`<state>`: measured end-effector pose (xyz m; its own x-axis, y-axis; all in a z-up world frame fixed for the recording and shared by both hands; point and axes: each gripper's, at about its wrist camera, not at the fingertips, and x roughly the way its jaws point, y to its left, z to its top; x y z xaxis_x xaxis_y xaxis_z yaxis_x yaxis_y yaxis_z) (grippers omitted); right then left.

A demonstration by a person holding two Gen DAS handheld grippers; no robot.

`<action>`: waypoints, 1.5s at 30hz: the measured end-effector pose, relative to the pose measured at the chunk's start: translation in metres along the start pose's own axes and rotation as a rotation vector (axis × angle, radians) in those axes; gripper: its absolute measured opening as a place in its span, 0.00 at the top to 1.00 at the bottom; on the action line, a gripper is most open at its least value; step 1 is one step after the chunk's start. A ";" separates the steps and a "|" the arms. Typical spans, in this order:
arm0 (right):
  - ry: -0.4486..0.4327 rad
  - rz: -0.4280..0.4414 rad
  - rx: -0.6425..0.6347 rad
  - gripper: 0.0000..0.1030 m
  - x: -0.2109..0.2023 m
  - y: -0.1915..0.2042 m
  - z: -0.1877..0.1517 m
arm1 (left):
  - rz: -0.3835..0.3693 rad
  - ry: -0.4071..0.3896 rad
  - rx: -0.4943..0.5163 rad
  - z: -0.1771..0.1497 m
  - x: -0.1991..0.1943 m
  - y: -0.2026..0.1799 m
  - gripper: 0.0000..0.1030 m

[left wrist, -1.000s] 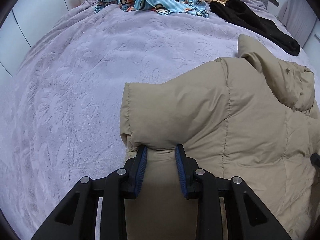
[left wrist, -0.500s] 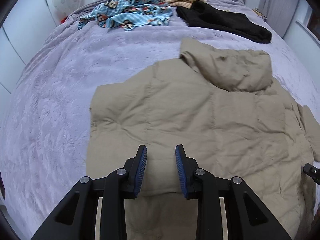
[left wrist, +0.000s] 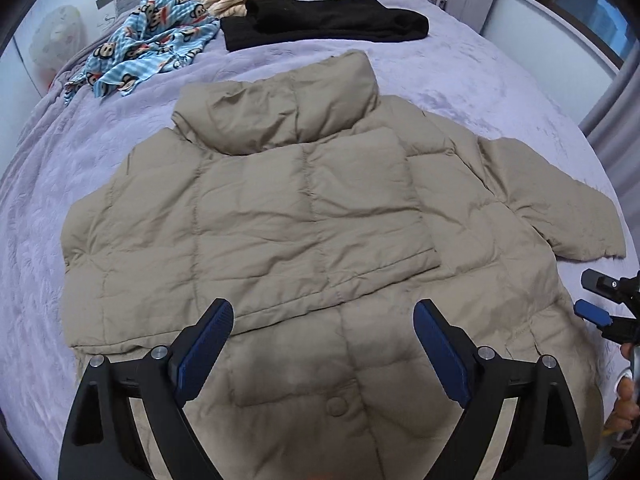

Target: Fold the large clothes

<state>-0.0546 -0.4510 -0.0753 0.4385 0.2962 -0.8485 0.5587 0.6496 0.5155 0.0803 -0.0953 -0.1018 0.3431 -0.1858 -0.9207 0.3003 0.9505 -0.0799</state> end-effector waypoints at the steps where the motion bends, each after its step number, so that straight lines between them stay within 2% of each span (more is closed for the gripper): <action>1: -0.008 0.004 0.022 0.22 -0.003 -0.007 0.003 | 0.004 0.014 0.002 0.001 0.004 -0.006 0.10; 4: -0.058 0.004 0.105 0.16 -0.012 -0.032 0.012 | 0.011 0.036 0.018 0.003 0.013 -0.023 0.10; 7: -0.111 0.042 0.187 0.00 -0.021 -0.056 0.020 | -0.005 0.061 0.026 0.007 0.021 -0.038 0.10; 10: -0.207 0.021 0.210 0.00 -0.038 -0.072 0.032 | -0.002 0.059 0.052 0.009 0.024 -0.054 0.10; 12: -0.219 0.023 0.221 0.00 -0.045 -0.082 0.043 | -0.001 0.066 0.066 0.011 0.027 -0.064 0.10; 15: -0.154 0.111 0.330 0.00 -0.041 -0.107 0.062 | -0.008 0.085 0.076 0.014 0.031 -0.076 0.10; 17: -0.183 0.173 0.402 0.00 -0.042 -0.123 0.069 | -0.007 0.094 0.076 0.015 0.034 -0.082 0.10; 23: -0.314 0.259 0.524 0.00 -0.047 -0.156 0.094 | -0.011 0.093 0.063 0.020 0.036 -0.091 0.10; 30: -0.344 0.337 0.616 0.01 -0.037 -0.173 0.118 | -0.014 0.094 0.041 0.025 0.036 -0.089 0.10; 31: -0.342 0.344 0.638 0.05 -0.036 -0.177 0.121 | -0.014 0.094 0.039 0.026 0.037 -0.089 0.10; 33: -0.318 0.366 0.678 0.35 -0.032 -0.181 0.128 | -0.014 0.090 0.031 0.027 0.037 -0.085 0.10; 34: -0.307 0.391 0.696 0.61 -0.030 -0.184 0.128 | -0.012 0.089 0.026 0.028 0.037 -0.083 0.10; 35: -0.304 0.424 0.716 0.80 -0.027 -0.187 0.129 | -0.010 0.088 0.020 0.029 0.037 -0.080 0.10; 36: -0.310 0.439 0.723 0.87 -0.027 -0.188 0.130 | -0.007 0.086 0.014 0.030 0.037 -0.077 0.10; 37: -0.320 0.435 0.713 0.91 -0.029 -0.185 0.132 | 0.001 0.083 0.007 0.031 0.036 -0.074 0.10; 41: -0.348 0.480 0.612 0.92 -0.037 -0.154 0.142 | 0.051 0.045 -0.016 0.036 0.032 -0.056 0.10; 45: -0.339 0.495 0.408 0.92 -0.048 -0.096 0.161 | 0.071 0.018 -0.072 0.041 0.026 -0.030 0.10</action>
<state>-0.0159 -0.6400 -0.0644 0.8650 0.2115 -0.4550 0.4279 0.1628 0.8890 0.1163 -0.1390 -0.1078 0.3448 -0.1137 -0.9318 0.2107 0.9767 -0.0412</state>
